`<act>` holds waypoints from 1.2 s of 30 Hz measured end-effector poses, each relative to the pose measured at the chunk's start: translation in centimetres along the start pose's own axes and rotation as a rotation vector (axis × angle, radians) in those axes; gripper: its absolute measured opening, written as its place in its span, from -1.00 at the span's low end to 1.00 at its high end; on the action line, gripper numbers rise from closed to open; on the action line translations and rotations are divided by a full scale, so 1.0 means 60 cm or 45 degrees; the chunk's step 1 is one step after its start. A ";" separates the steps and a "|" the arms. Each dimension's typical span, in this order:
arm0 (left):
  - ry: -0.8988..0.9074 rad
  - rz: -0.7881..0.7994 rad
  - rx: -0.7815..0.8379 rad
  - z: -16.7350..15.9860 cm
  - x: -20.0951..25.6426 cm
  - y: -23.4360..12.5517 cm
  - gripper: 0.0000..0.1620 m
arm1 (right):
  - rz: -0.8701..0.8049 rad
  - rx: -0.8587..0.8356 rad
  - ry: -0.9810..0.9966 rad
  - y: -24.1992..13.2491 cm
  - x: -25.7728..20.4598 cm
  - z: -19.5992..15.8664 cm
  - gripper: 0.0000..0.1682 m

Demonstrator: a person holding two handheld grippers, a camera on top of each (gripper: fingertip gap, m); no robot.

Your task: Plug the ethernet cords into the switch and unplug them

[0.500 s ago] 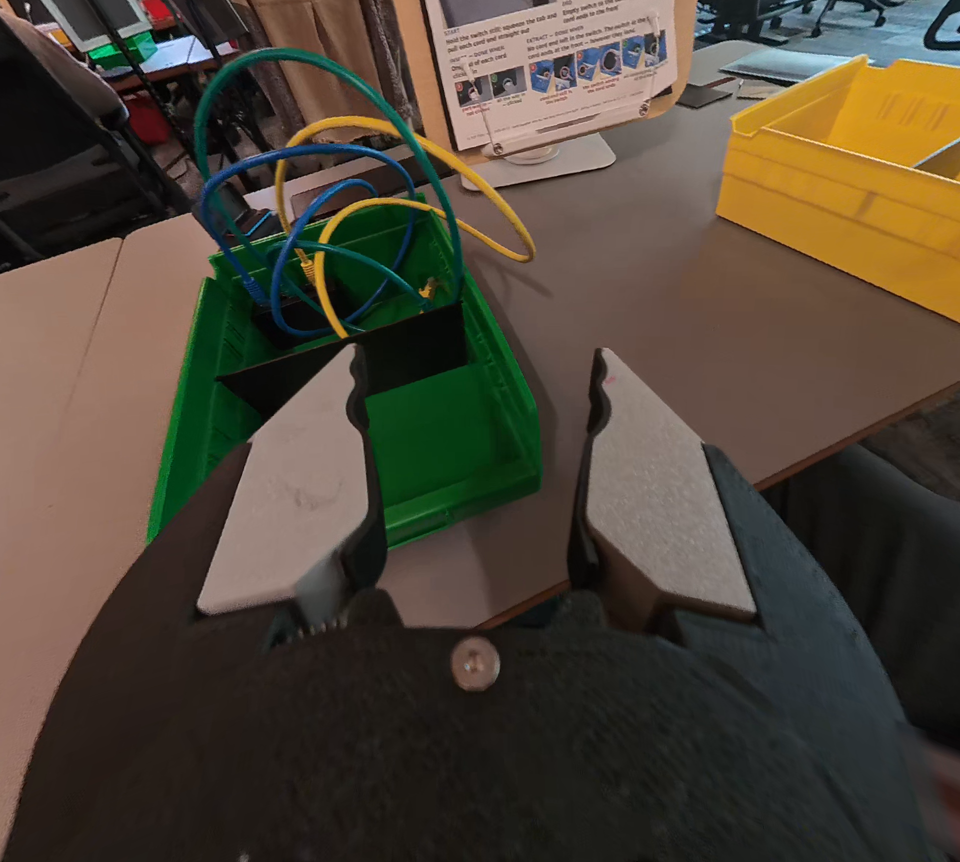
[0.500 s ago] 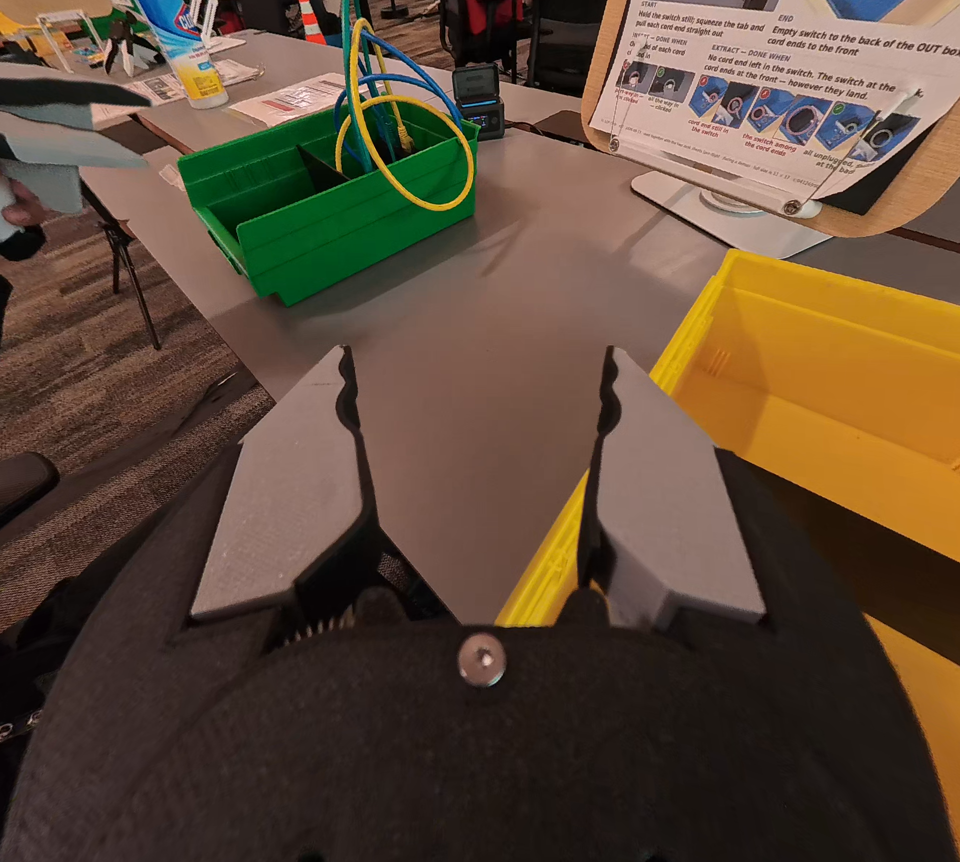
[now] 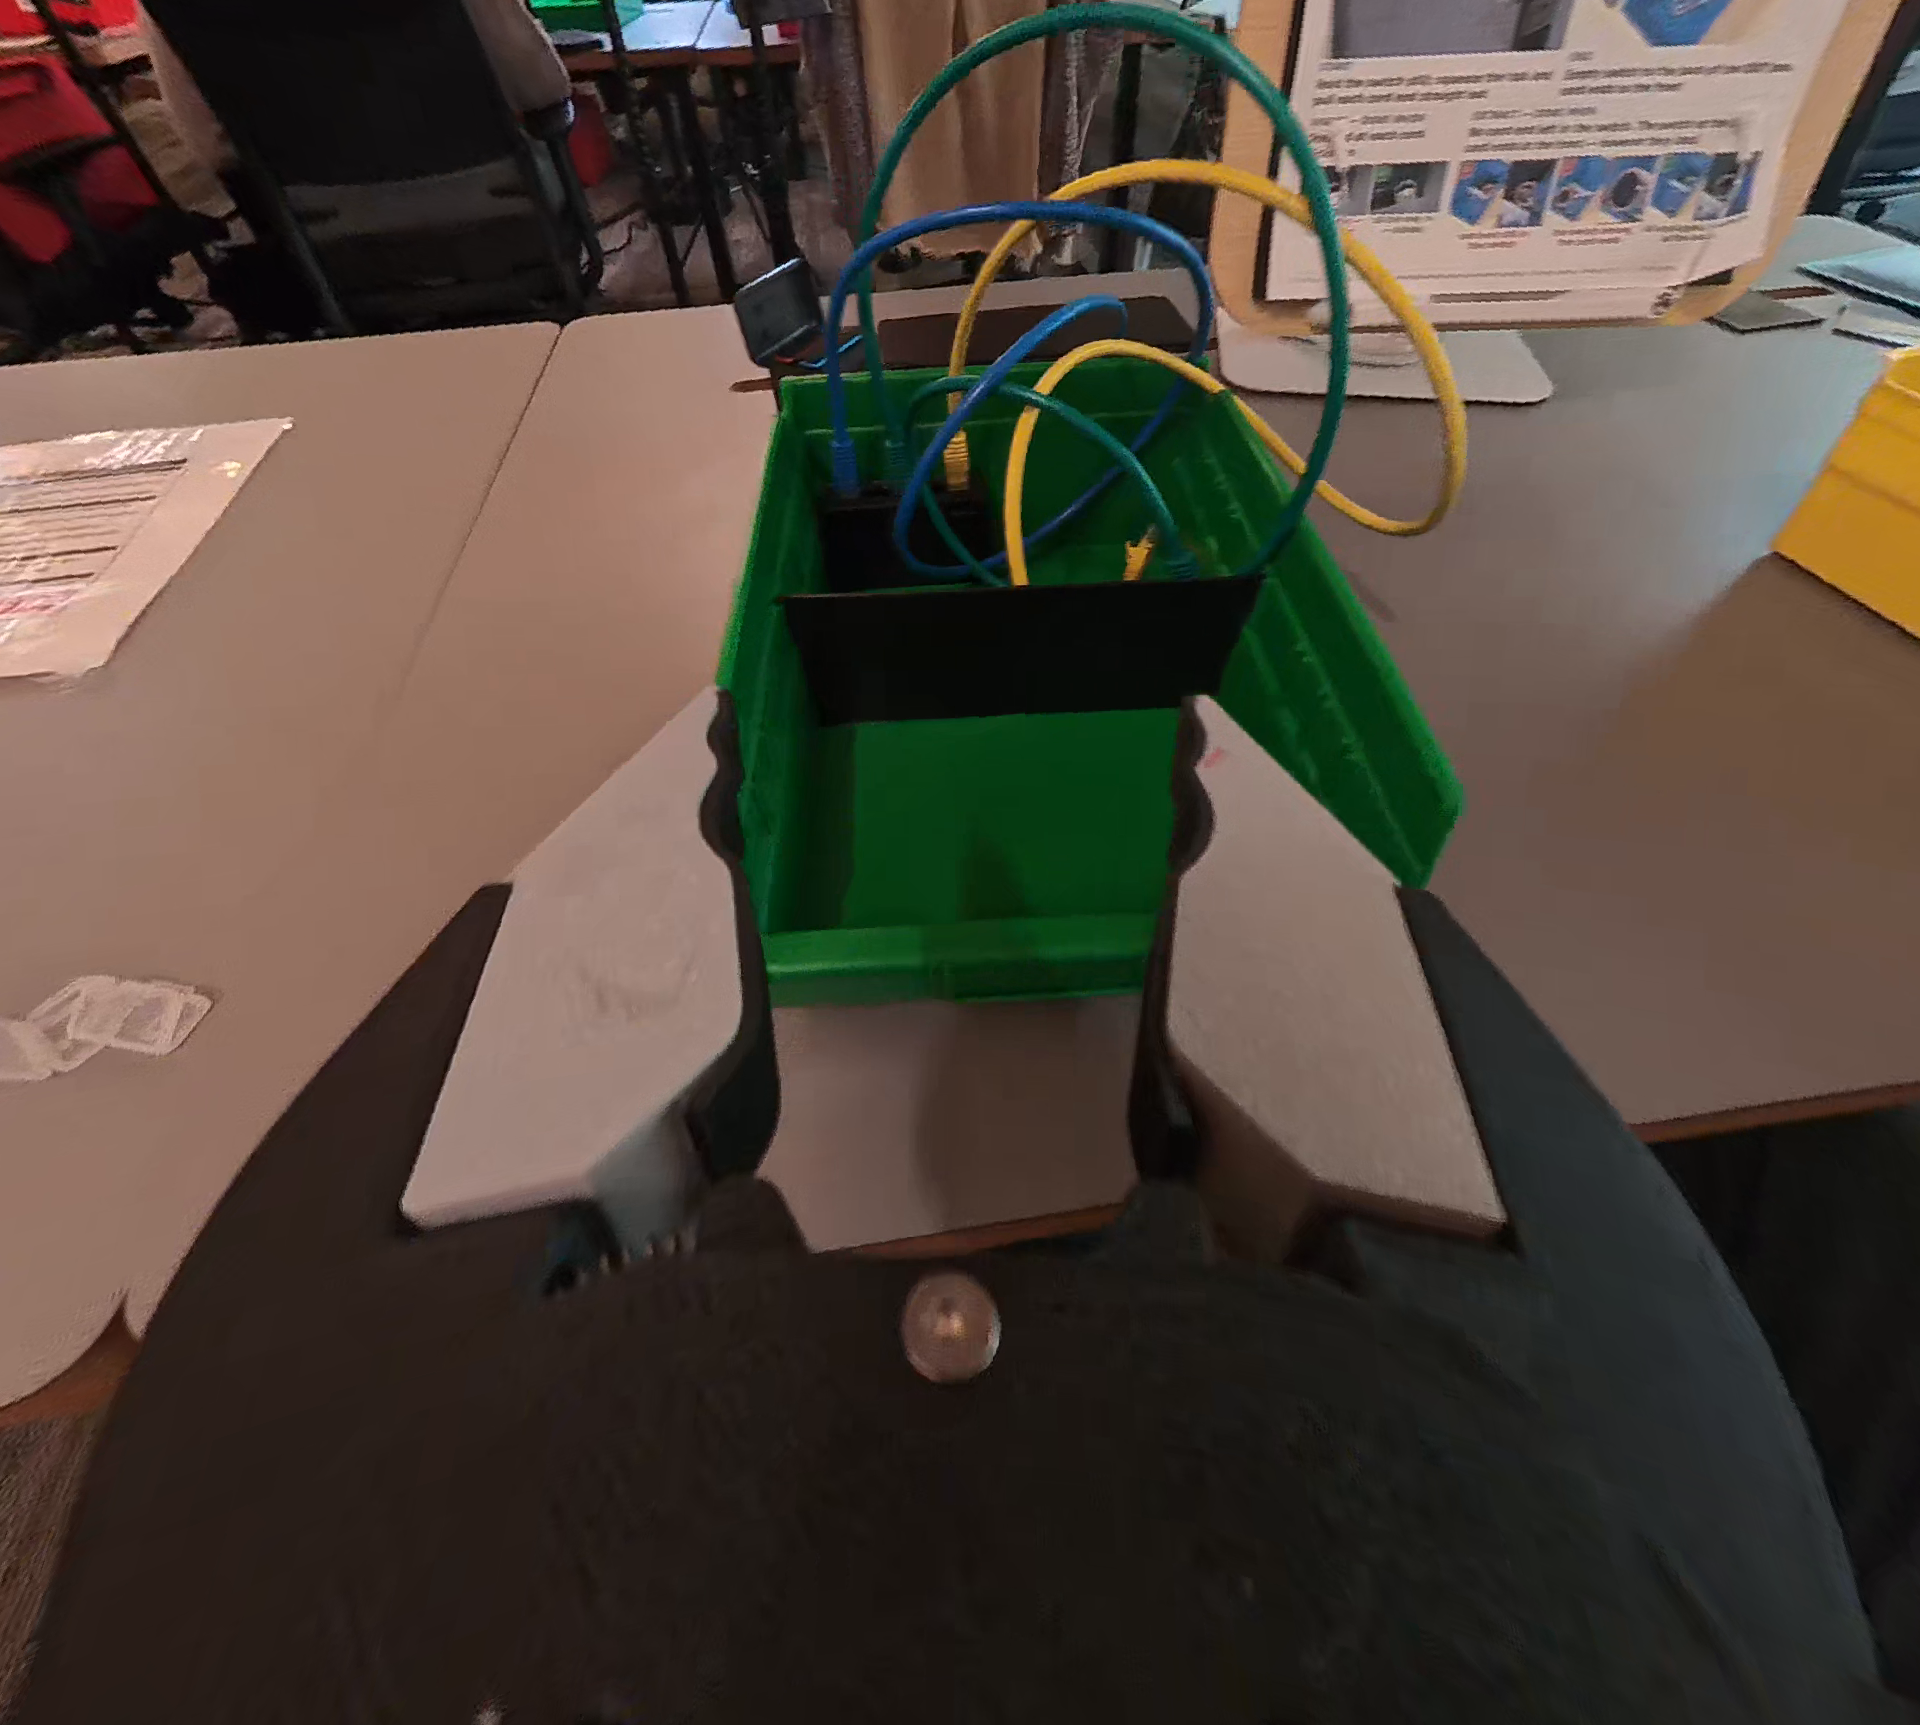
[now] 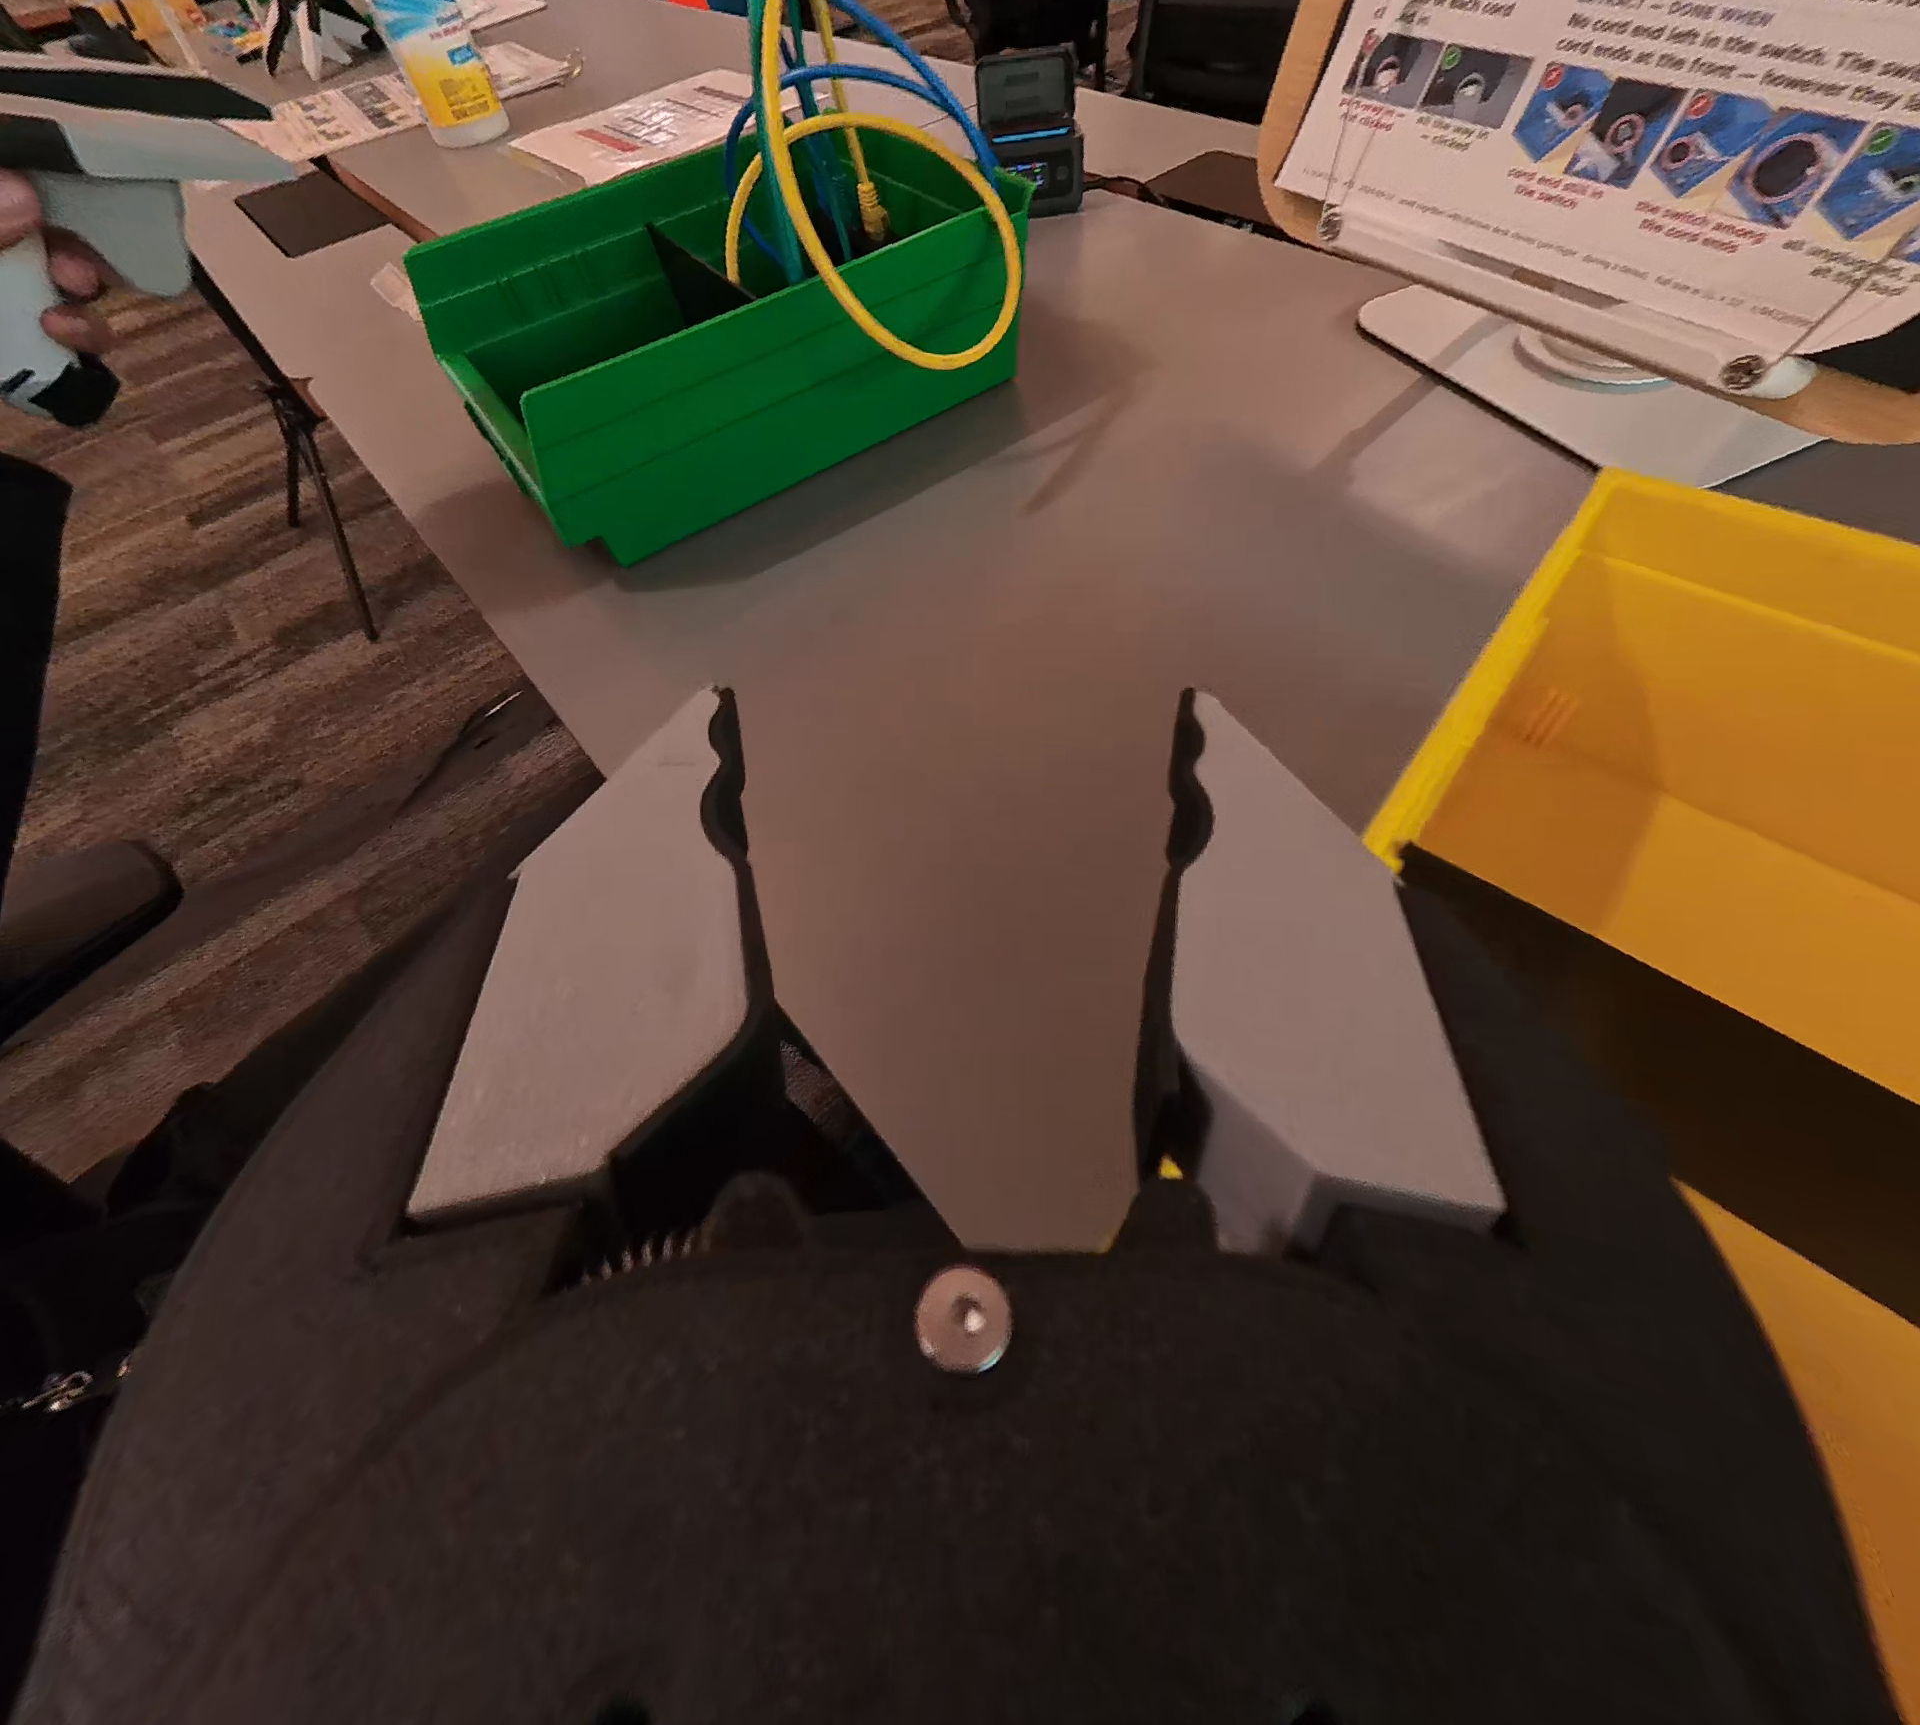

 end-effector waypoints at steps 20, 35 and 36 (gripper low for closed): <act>0.044 -0.021 -0.235 0.011 -0.074 0.124 -0.12 | 0.048 -0.372 -0.355 0.171 -0.066 -0.078 -0.15; 0.319 -0.117 -0.488 0.101 -0.089 0.409 0.01 | 0.348 -0.375 -0.437 0.206 -0.100 -0.130 -0.18; 0.322 -0.105 -0.510 0.102 -0.092 0.424 0.01 | 0.367 -0.379 -0.427 0.207 -0.100 -0.132 -0.17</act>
Point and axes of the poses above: each gripper's, where its closed fingertips meet, y out along the fingers, z out of its top, x = y × z across the jaws, the point moved 9 cm from there along -y, back along the fingers
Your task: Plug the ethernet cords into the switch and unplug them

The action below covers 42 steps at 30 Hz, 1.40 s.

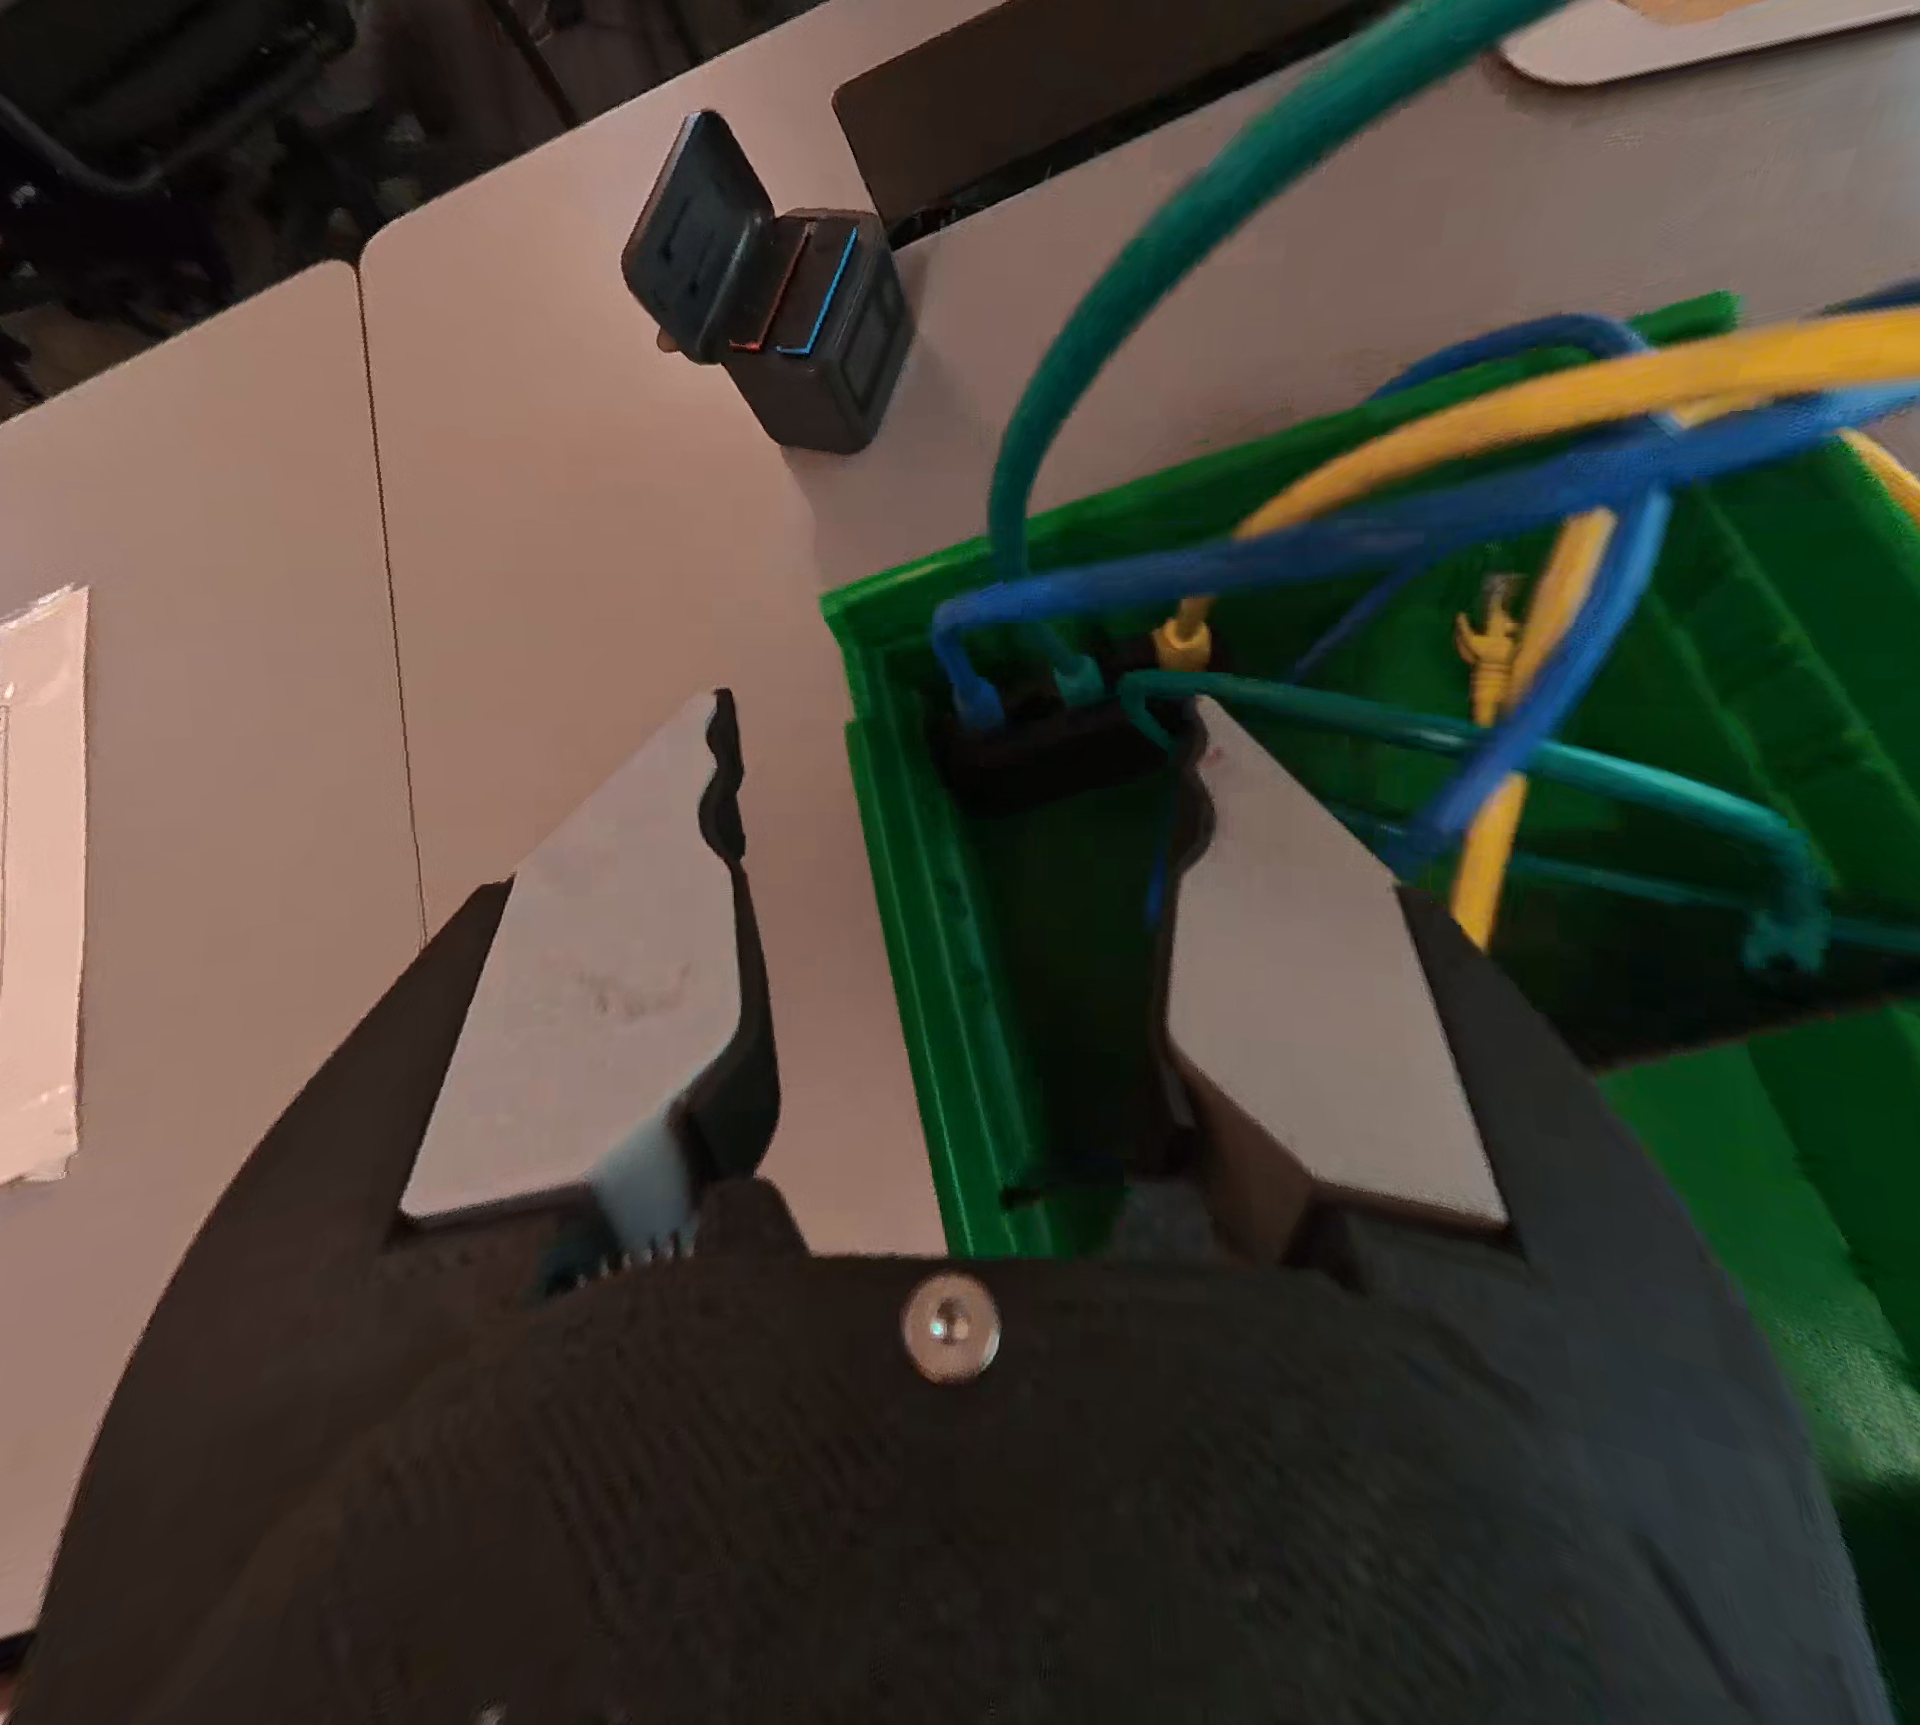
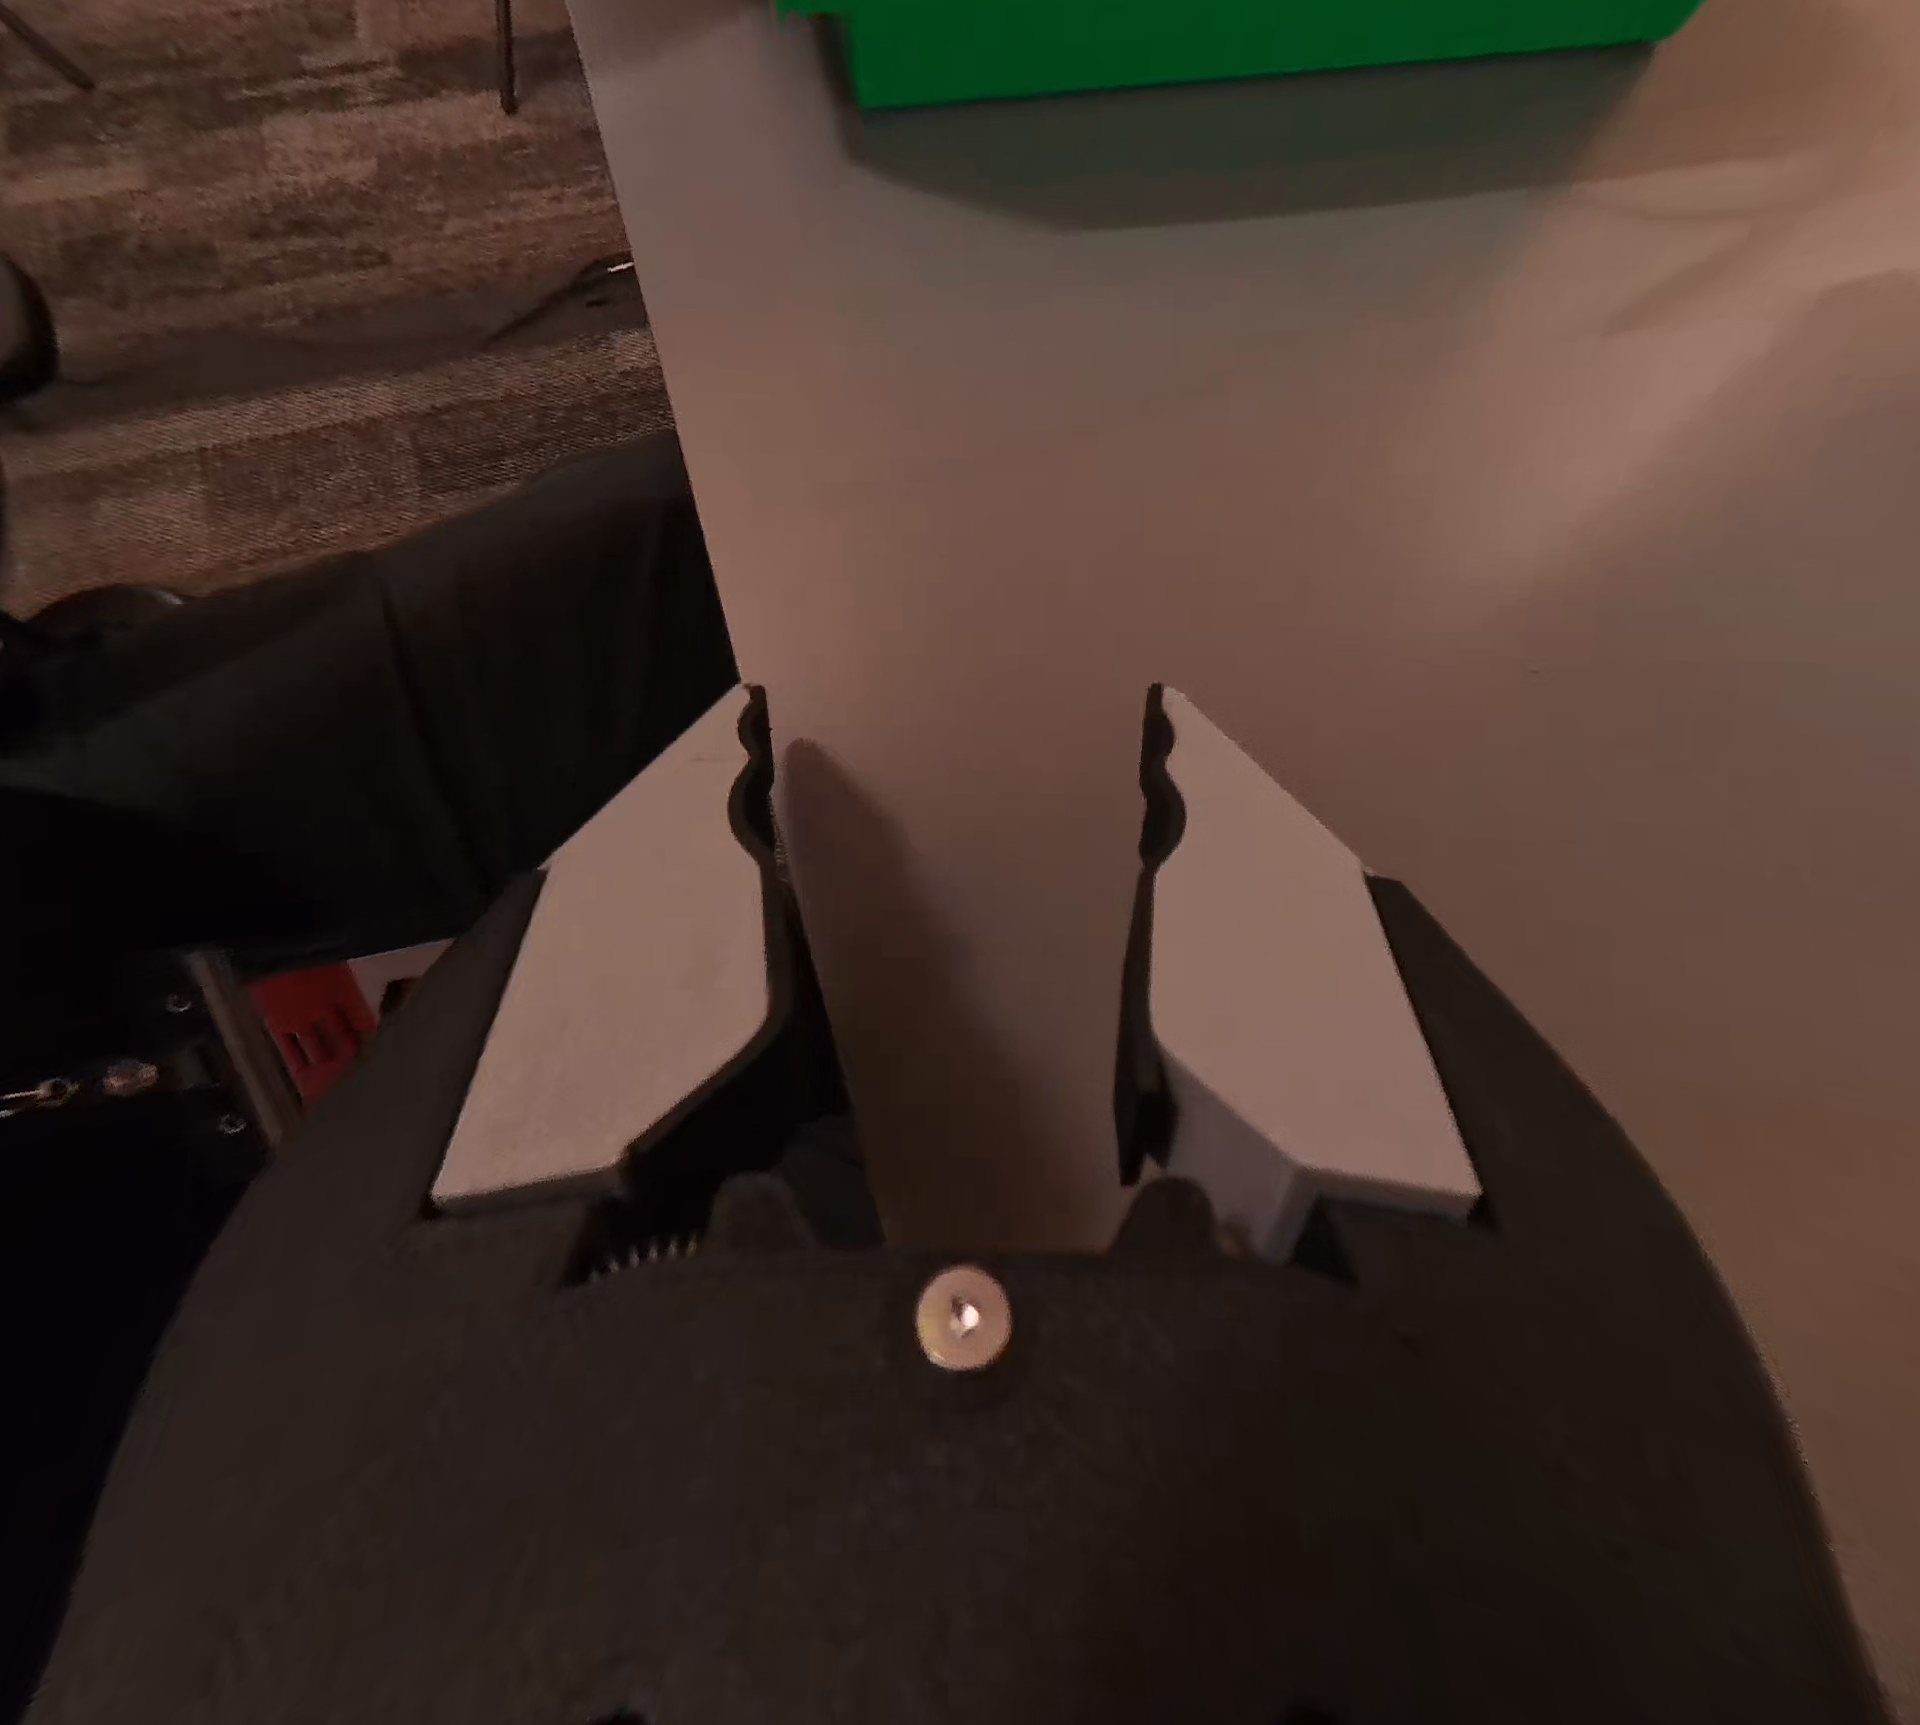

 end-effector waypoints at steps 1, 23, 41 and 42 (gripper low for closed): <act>0.001 0.007 -0.008 0.006 -0.005 0.011 0.00 | 0.013 0.004 0.007 0.000 0.000 -0.001 -0.17; 0.502 0.397 0.177 0.208 0.088 -0.167 -0.98 | 0.091 0.197 0.087 -0.025 -0.001 -0.005 -0.36; 0.709 0.404 0.719 0.389 0.344 -0.517 -1.00 | -0.108 0.597 -0.025 -0.197 -0.050 0.159 -0.27; 0.705 0.379 0.734 0.394 0.354 -0.524 -1.00 | -0.121 0.607 -0.021 -0.203 -0.048 0.162 -0.27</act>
Point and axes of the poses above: each gripper's, where its closed fingertips meet, y out along the fingers, z out of its top, x = y × z across the jaws, the point moved 9 cm from there along -y, back along the fingers
